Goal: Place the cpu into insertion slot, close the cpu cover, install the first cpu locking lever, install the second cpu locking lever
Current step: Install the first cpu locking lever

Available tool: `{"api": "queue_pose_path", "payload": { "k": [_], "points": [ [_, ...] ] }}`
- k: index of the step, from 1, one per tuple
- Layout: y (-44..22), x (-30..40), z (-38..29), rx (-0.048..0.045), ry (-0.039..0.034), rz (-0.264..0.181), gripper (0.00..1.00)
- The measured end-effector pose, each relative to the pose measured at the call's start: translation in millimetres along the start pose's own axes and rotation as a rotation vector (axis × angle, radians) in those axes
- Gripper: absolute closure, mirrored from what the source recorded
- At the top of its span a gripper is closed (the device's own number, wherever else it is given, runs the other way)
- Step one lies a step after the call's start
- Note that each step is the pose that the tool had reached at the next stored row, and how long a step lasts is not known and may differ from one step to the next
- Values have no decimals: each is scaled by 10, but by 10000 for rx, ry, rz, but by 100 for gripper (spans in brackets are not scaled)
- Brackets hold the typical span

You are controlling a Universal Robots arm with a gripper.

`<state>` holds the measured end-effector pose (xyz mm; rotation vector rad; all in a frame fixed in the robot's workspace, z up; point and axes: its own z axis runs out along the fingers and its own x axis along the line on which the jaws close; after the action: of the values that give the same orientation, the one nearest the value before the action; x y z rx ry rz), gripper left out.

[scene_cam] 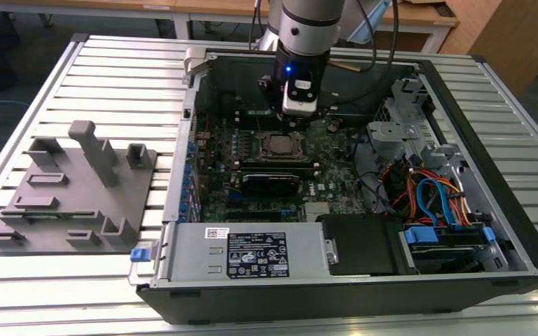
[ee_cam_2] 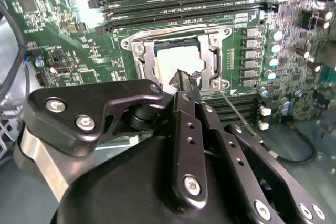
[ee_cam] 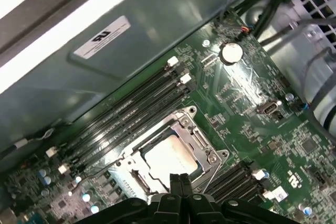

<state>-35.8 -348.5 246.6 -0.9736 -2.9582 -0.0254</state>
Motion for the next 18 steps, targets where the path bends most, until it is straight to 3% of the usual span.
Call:
{"api": "queue_pose_path", "payload": {
  "k": [3, 8, 18],
  "points": [
    [0, 1, 1, -18, -35, -381, 89],
    [0, 1, 1, -166, -253, -687, 89],
    [0, 1, 2, -141, -236, -2305, 89]
  ]
}}
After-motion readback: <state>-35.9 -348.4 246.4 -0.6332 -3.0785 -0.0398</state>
